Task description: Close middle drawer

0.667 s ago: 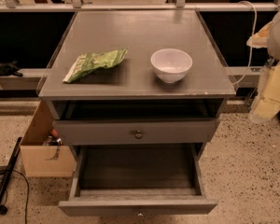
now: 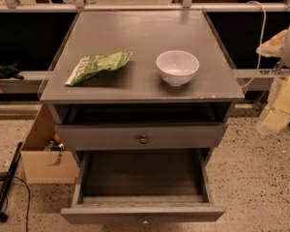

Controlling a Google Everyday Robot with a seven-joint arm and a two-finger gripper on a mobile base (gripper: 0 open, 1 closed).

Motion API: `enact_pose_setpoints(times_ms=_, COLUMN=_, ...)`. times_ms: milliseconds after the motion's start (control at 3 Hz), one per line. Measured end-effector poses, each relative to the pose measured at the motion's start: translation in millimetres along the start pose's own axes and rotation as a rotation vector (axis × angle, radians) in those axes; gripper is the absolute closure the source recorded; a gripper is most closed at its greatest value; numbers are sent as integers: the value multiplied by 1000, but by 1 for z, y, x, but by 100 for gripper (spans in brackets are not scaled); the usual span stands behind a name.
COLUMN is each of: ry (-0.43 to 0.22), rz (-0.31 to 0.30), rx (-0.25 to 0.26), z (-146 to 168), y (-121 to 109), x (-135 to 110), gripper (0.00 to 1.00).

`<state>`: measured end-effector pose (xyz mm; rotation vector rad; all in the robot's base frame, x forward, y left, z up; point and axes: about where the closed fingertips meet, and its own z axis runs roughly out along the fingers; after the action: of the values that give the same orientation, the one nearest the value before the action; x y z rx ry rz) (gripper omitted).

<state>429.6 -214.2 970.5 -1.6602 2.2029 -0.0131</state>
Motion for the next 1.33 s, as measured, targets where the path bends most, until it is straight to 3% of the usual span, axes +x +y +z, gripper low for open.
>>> enact_pose_setpoints(times_ms=333, ry=-145, rz=56, rx=-95, z=37, y=39, x=-2, gripper=0)
enact_pose_setpoints(times_ms=667, ry=-200, rz=53, rx=-160, z=60, y=61, x=-8, gripper=0)
enact_pose_setpoints(times_ms=1333, ry=-212, rz=30, rx=-255, z=104, y=92, x=-2, gripper=42)
